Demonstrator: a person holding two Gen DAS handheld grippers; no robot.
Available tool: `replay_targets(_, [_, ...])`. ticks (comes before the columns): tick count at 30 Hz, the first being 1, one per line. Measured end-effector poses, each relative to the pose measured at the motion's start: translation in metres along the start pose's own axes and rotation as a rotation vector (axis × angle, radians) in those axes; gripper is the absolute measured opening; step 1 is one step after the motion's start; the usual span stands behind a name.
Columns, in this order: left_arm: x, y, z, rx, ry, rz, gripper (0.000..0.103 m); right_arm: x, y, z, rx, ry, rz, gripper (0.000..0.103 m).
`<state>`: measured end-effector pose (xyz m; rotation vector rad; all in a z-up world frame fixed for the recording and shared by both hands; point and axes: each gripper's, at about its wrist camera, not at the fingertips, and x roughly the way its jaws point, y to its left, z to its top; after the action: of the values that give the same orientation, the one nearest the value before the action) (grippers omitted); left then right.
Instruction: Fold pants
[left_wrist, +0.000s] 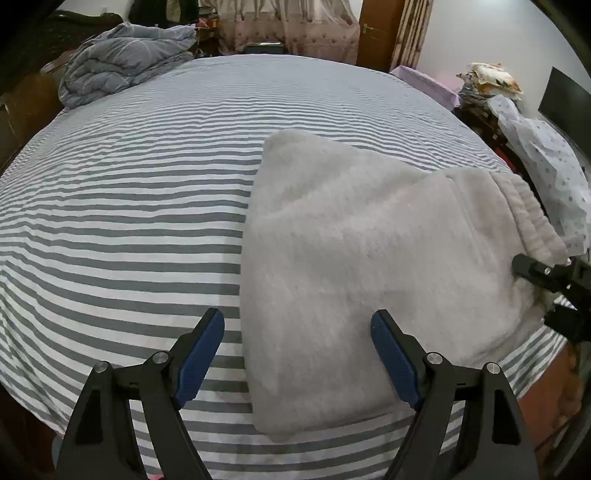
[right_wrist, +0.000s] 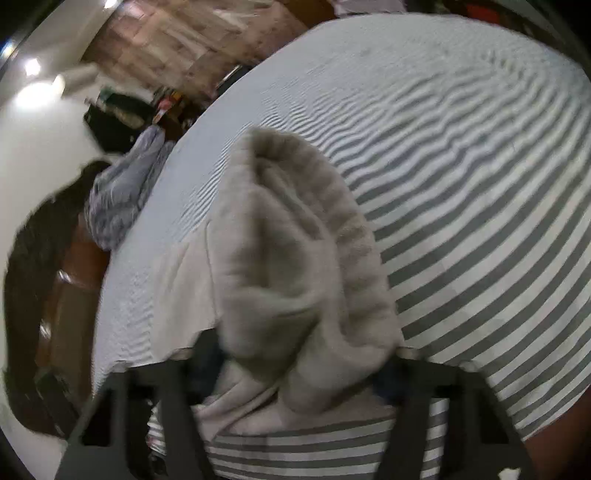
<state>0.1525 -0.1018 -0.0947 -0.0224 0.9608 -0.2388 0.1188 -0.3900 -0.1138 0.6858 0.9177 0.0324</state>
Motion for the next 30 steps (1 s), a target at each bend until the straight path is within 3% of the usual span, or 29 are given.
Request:
replay_targets(8, [-0.008,0.01,0.003,-0.015,-0.016,-0.022,0.082,-0.02,-0.005,-0.013,-0.019,-0.023,0.0,0.041])
replay_targets(13, [0.0,0.01,-0.003,0.008,0.016,-0.013,0.082,-0.011,-0.017,-0.019,-0.019,-0.006,-0.039,0.059])
replay_targets(15, [0.002,0.011,-0.004,0.015,0.013,-0.009,0.083,-0.015,-0.016,-0.019,-0.052,-0.018,-0.092,0.074])
replay_targets(18, [0.004,0.008,-0.005,0.035,0.012,0.015,0.087,-0.018,-0.018,-0.021,-0.102,-0.018,-0.121,0.077])
replay_targets(30, [-0.005,0.0,0.001,0.088,0.013,0.056,0.089,-0.011,-0.033,-0.025,-0.062,0.025,-0.103,0.089])
